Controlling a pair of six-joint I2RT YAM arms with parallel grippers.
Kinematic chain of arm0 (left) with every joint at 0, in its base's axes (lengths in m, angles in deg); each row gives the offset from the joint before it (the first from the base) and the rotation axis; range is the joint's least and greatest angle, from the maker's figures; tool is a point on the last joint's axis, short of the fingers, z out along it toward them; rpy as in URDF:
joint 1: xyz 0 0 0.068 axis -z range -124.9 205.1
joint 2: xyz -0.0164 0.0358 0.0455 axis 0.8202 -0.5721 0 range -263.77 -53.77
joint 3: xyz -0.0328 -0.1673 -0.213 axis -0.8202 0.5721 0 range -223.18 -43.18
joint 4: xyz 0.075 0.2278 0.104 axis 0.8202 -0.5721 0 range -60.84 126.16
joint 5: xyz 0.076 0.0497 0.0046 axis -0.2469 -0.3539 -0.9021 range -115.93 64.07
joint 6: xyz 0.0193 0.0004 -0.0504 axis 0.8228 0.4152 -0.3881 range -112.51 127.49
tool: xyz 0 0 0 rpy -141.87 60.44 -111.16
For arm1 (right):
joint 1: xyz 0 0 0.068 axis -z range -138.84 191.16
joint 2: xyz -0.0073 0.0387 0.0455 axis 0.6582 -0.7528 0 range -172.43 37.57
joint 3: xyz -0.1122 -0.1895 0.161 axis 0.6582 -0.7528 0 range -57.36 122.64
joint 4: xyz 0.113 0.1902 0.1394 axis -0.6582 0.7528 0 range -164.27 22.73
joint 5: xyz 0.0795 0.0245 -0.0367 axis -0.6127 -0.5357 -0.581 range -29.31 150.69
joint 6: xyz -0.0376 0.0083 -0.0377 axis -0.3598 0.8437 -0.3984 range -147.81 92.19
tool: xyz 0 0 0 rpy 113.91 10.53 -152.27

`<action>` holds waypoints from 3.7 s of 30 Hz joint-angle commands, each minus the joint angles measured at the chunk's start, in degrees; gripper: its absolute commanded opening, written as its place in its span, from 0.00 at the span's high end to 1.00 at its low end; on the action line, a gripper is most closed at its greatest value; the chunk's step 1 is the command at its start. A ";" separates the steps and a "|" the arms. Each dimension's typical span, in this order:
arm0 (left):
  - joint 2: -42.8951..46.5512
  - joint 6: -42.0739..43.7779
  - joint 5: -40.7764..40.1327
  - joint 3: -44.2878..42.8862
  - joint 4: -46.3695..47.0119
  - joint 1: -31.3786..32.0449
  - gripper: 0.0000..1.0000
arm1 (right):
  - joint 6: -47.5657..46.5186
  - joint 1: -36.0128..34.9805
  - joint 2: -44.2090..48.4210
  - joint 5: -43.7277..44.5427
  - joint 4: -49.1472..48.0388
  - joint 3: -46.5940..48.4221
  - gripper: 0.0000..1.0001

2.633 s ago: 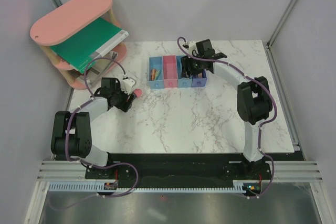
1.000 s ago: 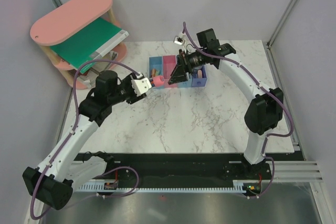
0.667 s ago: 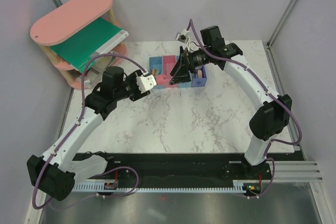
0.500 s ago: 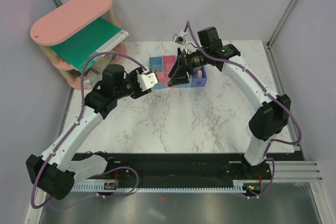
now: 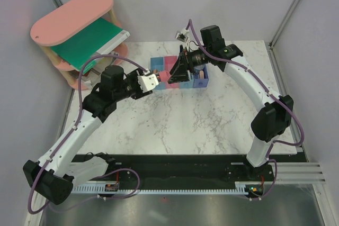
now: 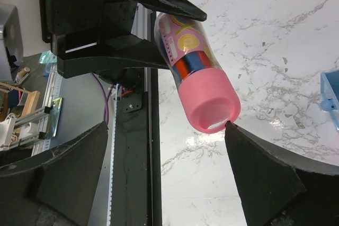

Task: Sort the stationery into containers
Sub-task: Place the stationery in the storage box.

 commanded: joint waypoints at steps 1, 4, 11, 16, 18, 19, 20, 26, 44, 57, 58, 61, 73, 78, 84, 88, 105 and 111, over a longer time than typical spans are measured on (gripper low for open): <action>2.43 1.31 1.28 -0.93 2.47 0.62 0.98 | -0.02 -0.26 -0.53 0.90 -2.58 0.80 0.02; 2.87 1.04 1.54 -1.02 2.48 0.88 0.98 | 0.07 -0.18 -1.58 1.07 -2.50 1.24 0.02; 4.02 0.43 2.07 -0.31 2.39 1.14 0.98 | 1.03 -0.18 -2.11 0.11 -3.11 2.38 0.02; 4.19 0.52 2.60 0.74 2.56 1.49 0.98 | 2.78 -0.26 -2.99 -3.48 -3.46 3.52 0.04; 4.54 0.96 3.30 1.88 3.17 1.58 0.98 | 4.19 -0.09 -2.99 -5.07 -5.13 3.53 0.05; 4.55 1.13 3.56 2.32 3.53 1.58 0.98 | 5.68 -0.26 -2.99 -6.38 -6.70 3.44 0.05; 4.81 1.57 4.00 2.76 4.66 1.67 0.98 | 6.48 -0.26 -2.99 -6.92 -7.32 3.44 0.06; 3.93 1.92 3.92 3.91 9.32 2.11 0.98 | 9.30 -0.61 -2.99 -8.77 -10.41 3.26 0.08; 4.11 0.78 3.39 2.06 12.32 3.78 0.98 | 8.51 -0.70 -3.61 -7.63 -10.85 0.80 0.08; 2.79 1.66 2.60 0.22 13.46 3.96 0.98 | 8.51 -0.79 -3.43 -7.54 -11.29 -0.43 0.18; 2.79 1.75 2.60 0.13 13.37 4.04 0.98 | 8.59 -0.70 -3.43 -7.54 -11.37 -0.43 0.19; 2.61 2.01 2.42 0.30 13.46 4.13 0.98 | 8.95 -0.88 -3.43 -7.63 -11.55 -0.25 0.25; 2.09 3.85 1.46 1.80 14.96 4.04 0.93 | 14.04 -1.14 -1.59 -9.29 -16.38 -2.62 1.00; 2.70 6.05 1.02 2.41 11.28 4.04 0.10 | 16.86 -1.14 -0.80 -6.58 -19.55 -3.51 1.00; 5.95 5.62 0.05 3.73 2.66 4.04 0.00 | 16.51 -0.27 -2.81 0.80 -18.32 -2.10 1.00; 7.62 3.77 -0.83 3.21 -4.19 4.04 0.00 | 1.70 -0.35 -6.68 15.11 -2.11 6.83 1.00; 4.81 -2.91 -4.00 -3.73 -28.98 3.43 0.00 | -20.31 -1.31 -23.55 54.94 11.21 30.25 1.00; 2.88 -3.88 -3.20 -6.29 -33.47 3.43 0.00 | -24.98 -2.11 -26.02 55.83 11.21 29.89 1.00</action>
